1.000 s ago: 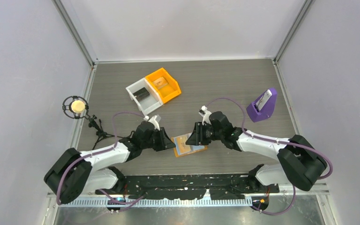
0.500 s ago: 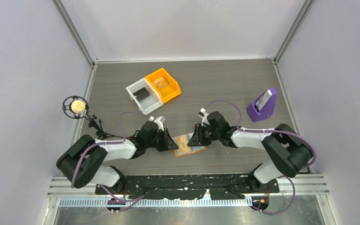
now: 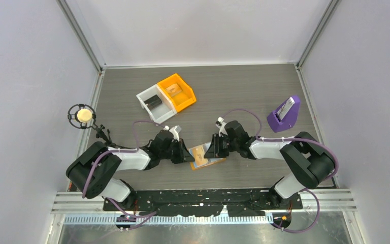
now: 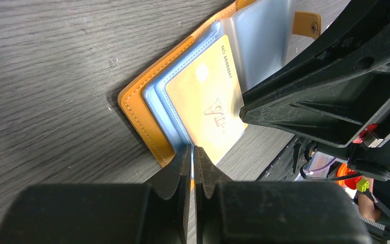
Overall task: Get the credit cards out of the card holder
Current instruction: Remove the credit card from the card holder, then place the credit card in the storage box.
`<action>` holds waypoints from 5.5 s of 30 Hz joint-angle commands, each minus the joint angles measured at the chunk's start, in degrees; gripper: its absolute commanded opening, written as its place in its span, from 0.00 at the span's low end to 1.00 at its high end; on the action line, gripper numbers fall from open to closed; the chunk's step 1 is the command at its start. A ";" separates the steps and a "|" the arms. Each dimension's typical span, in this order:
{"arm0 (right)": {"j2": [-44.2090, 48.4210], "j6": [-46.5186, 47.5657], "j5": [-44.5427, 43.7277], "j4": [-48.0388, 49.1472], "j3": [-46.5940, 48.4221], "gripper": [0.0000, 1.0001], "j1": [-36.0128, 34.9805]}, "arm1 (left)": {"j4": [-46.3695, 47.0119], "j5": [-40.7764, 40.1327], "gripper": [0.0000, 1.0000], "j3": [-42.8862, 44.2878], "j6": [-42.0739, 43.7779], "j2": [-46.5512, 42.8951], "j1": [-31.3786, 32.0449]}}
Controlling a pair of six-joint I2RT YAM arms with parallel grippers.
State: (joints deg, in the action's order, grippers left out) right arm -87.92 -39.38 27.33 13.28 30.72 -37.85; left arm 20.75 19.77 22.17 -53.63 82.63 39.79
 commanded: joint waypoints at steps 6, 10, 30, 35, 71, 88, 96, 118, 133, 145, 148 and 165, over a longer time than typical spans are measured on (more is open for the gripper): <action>-0.88 -1.75 4.44 7.46 -0.87 0.14 1.97 | -1.67 0.69 0.07 1.75 1.14 0.75 0.24; 0.22 -1.60 6.11 7.92 -2.02 0.05 3.88 | -5.50 -0.18 0.07 2.62 2.34 0.77 0.24; 7.62 -5.15 10.84 6.82 -5.14 0.05 7.91 | -8.19 0.53 0.09 3.82 3.85 0.60 0.20; 10.93 -6.15 9.67 4.92 -5.72 0.05 9.03 | -7.94 0.49 0.09 3.93 3.73 0.81 0.24; 38.78 2.68 31.33 -1.71 -10.17 0.05 11.78 | -55.01 14.81 0.50 35.06 31.93 -20.99 0.90; 40.63 -2.77 32.45 5.66 -11.63 0.05 7.09 | -56.95 27.45 0.50 42.05 35.03 -9.42 0.90; 39.62 -3.49 31.96 8.53 -11.96 0.05 5.73 | -56.37 31.82 0.47 41.68 35.21 -7.11 0.90; 41.57 -4.36 28.62 9.05 -12.74 0.28 5.77 | -52.30 26.89 0.00 37.47 27.46 -11.49 1.25; 53.98 7.83 5.59 -18.42 -4.56 0.99 6.53 | -58.04 5.65 0.00 53.86 24.94 -8.46 0.53; 62.03 6.95 -1.54 -23.24 -4.93 0.95 6.56 | -46.37 -13.35 0.00 58.02 13.97 -2.06 -10.69; 63.11 7.07 -2.82 -25.18 -4.92 0.95 6.56 | -43.28 -19.19 0.00 57.30 11.99 -1.41 -13.41; 60.14 10.57 -2.99 -28.26 -2.54 0.95 6.56 | -33.70 -35.88 0.00 59.99 4.14 10.91 -19.53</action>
State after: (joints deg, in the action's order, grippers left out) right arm -26.33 -30.00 24.88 -15.97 26.15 -31.46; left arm -17.80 -12.10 78.83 -47.57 91.18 20.91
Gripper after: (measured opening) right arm 0.955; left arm 0.009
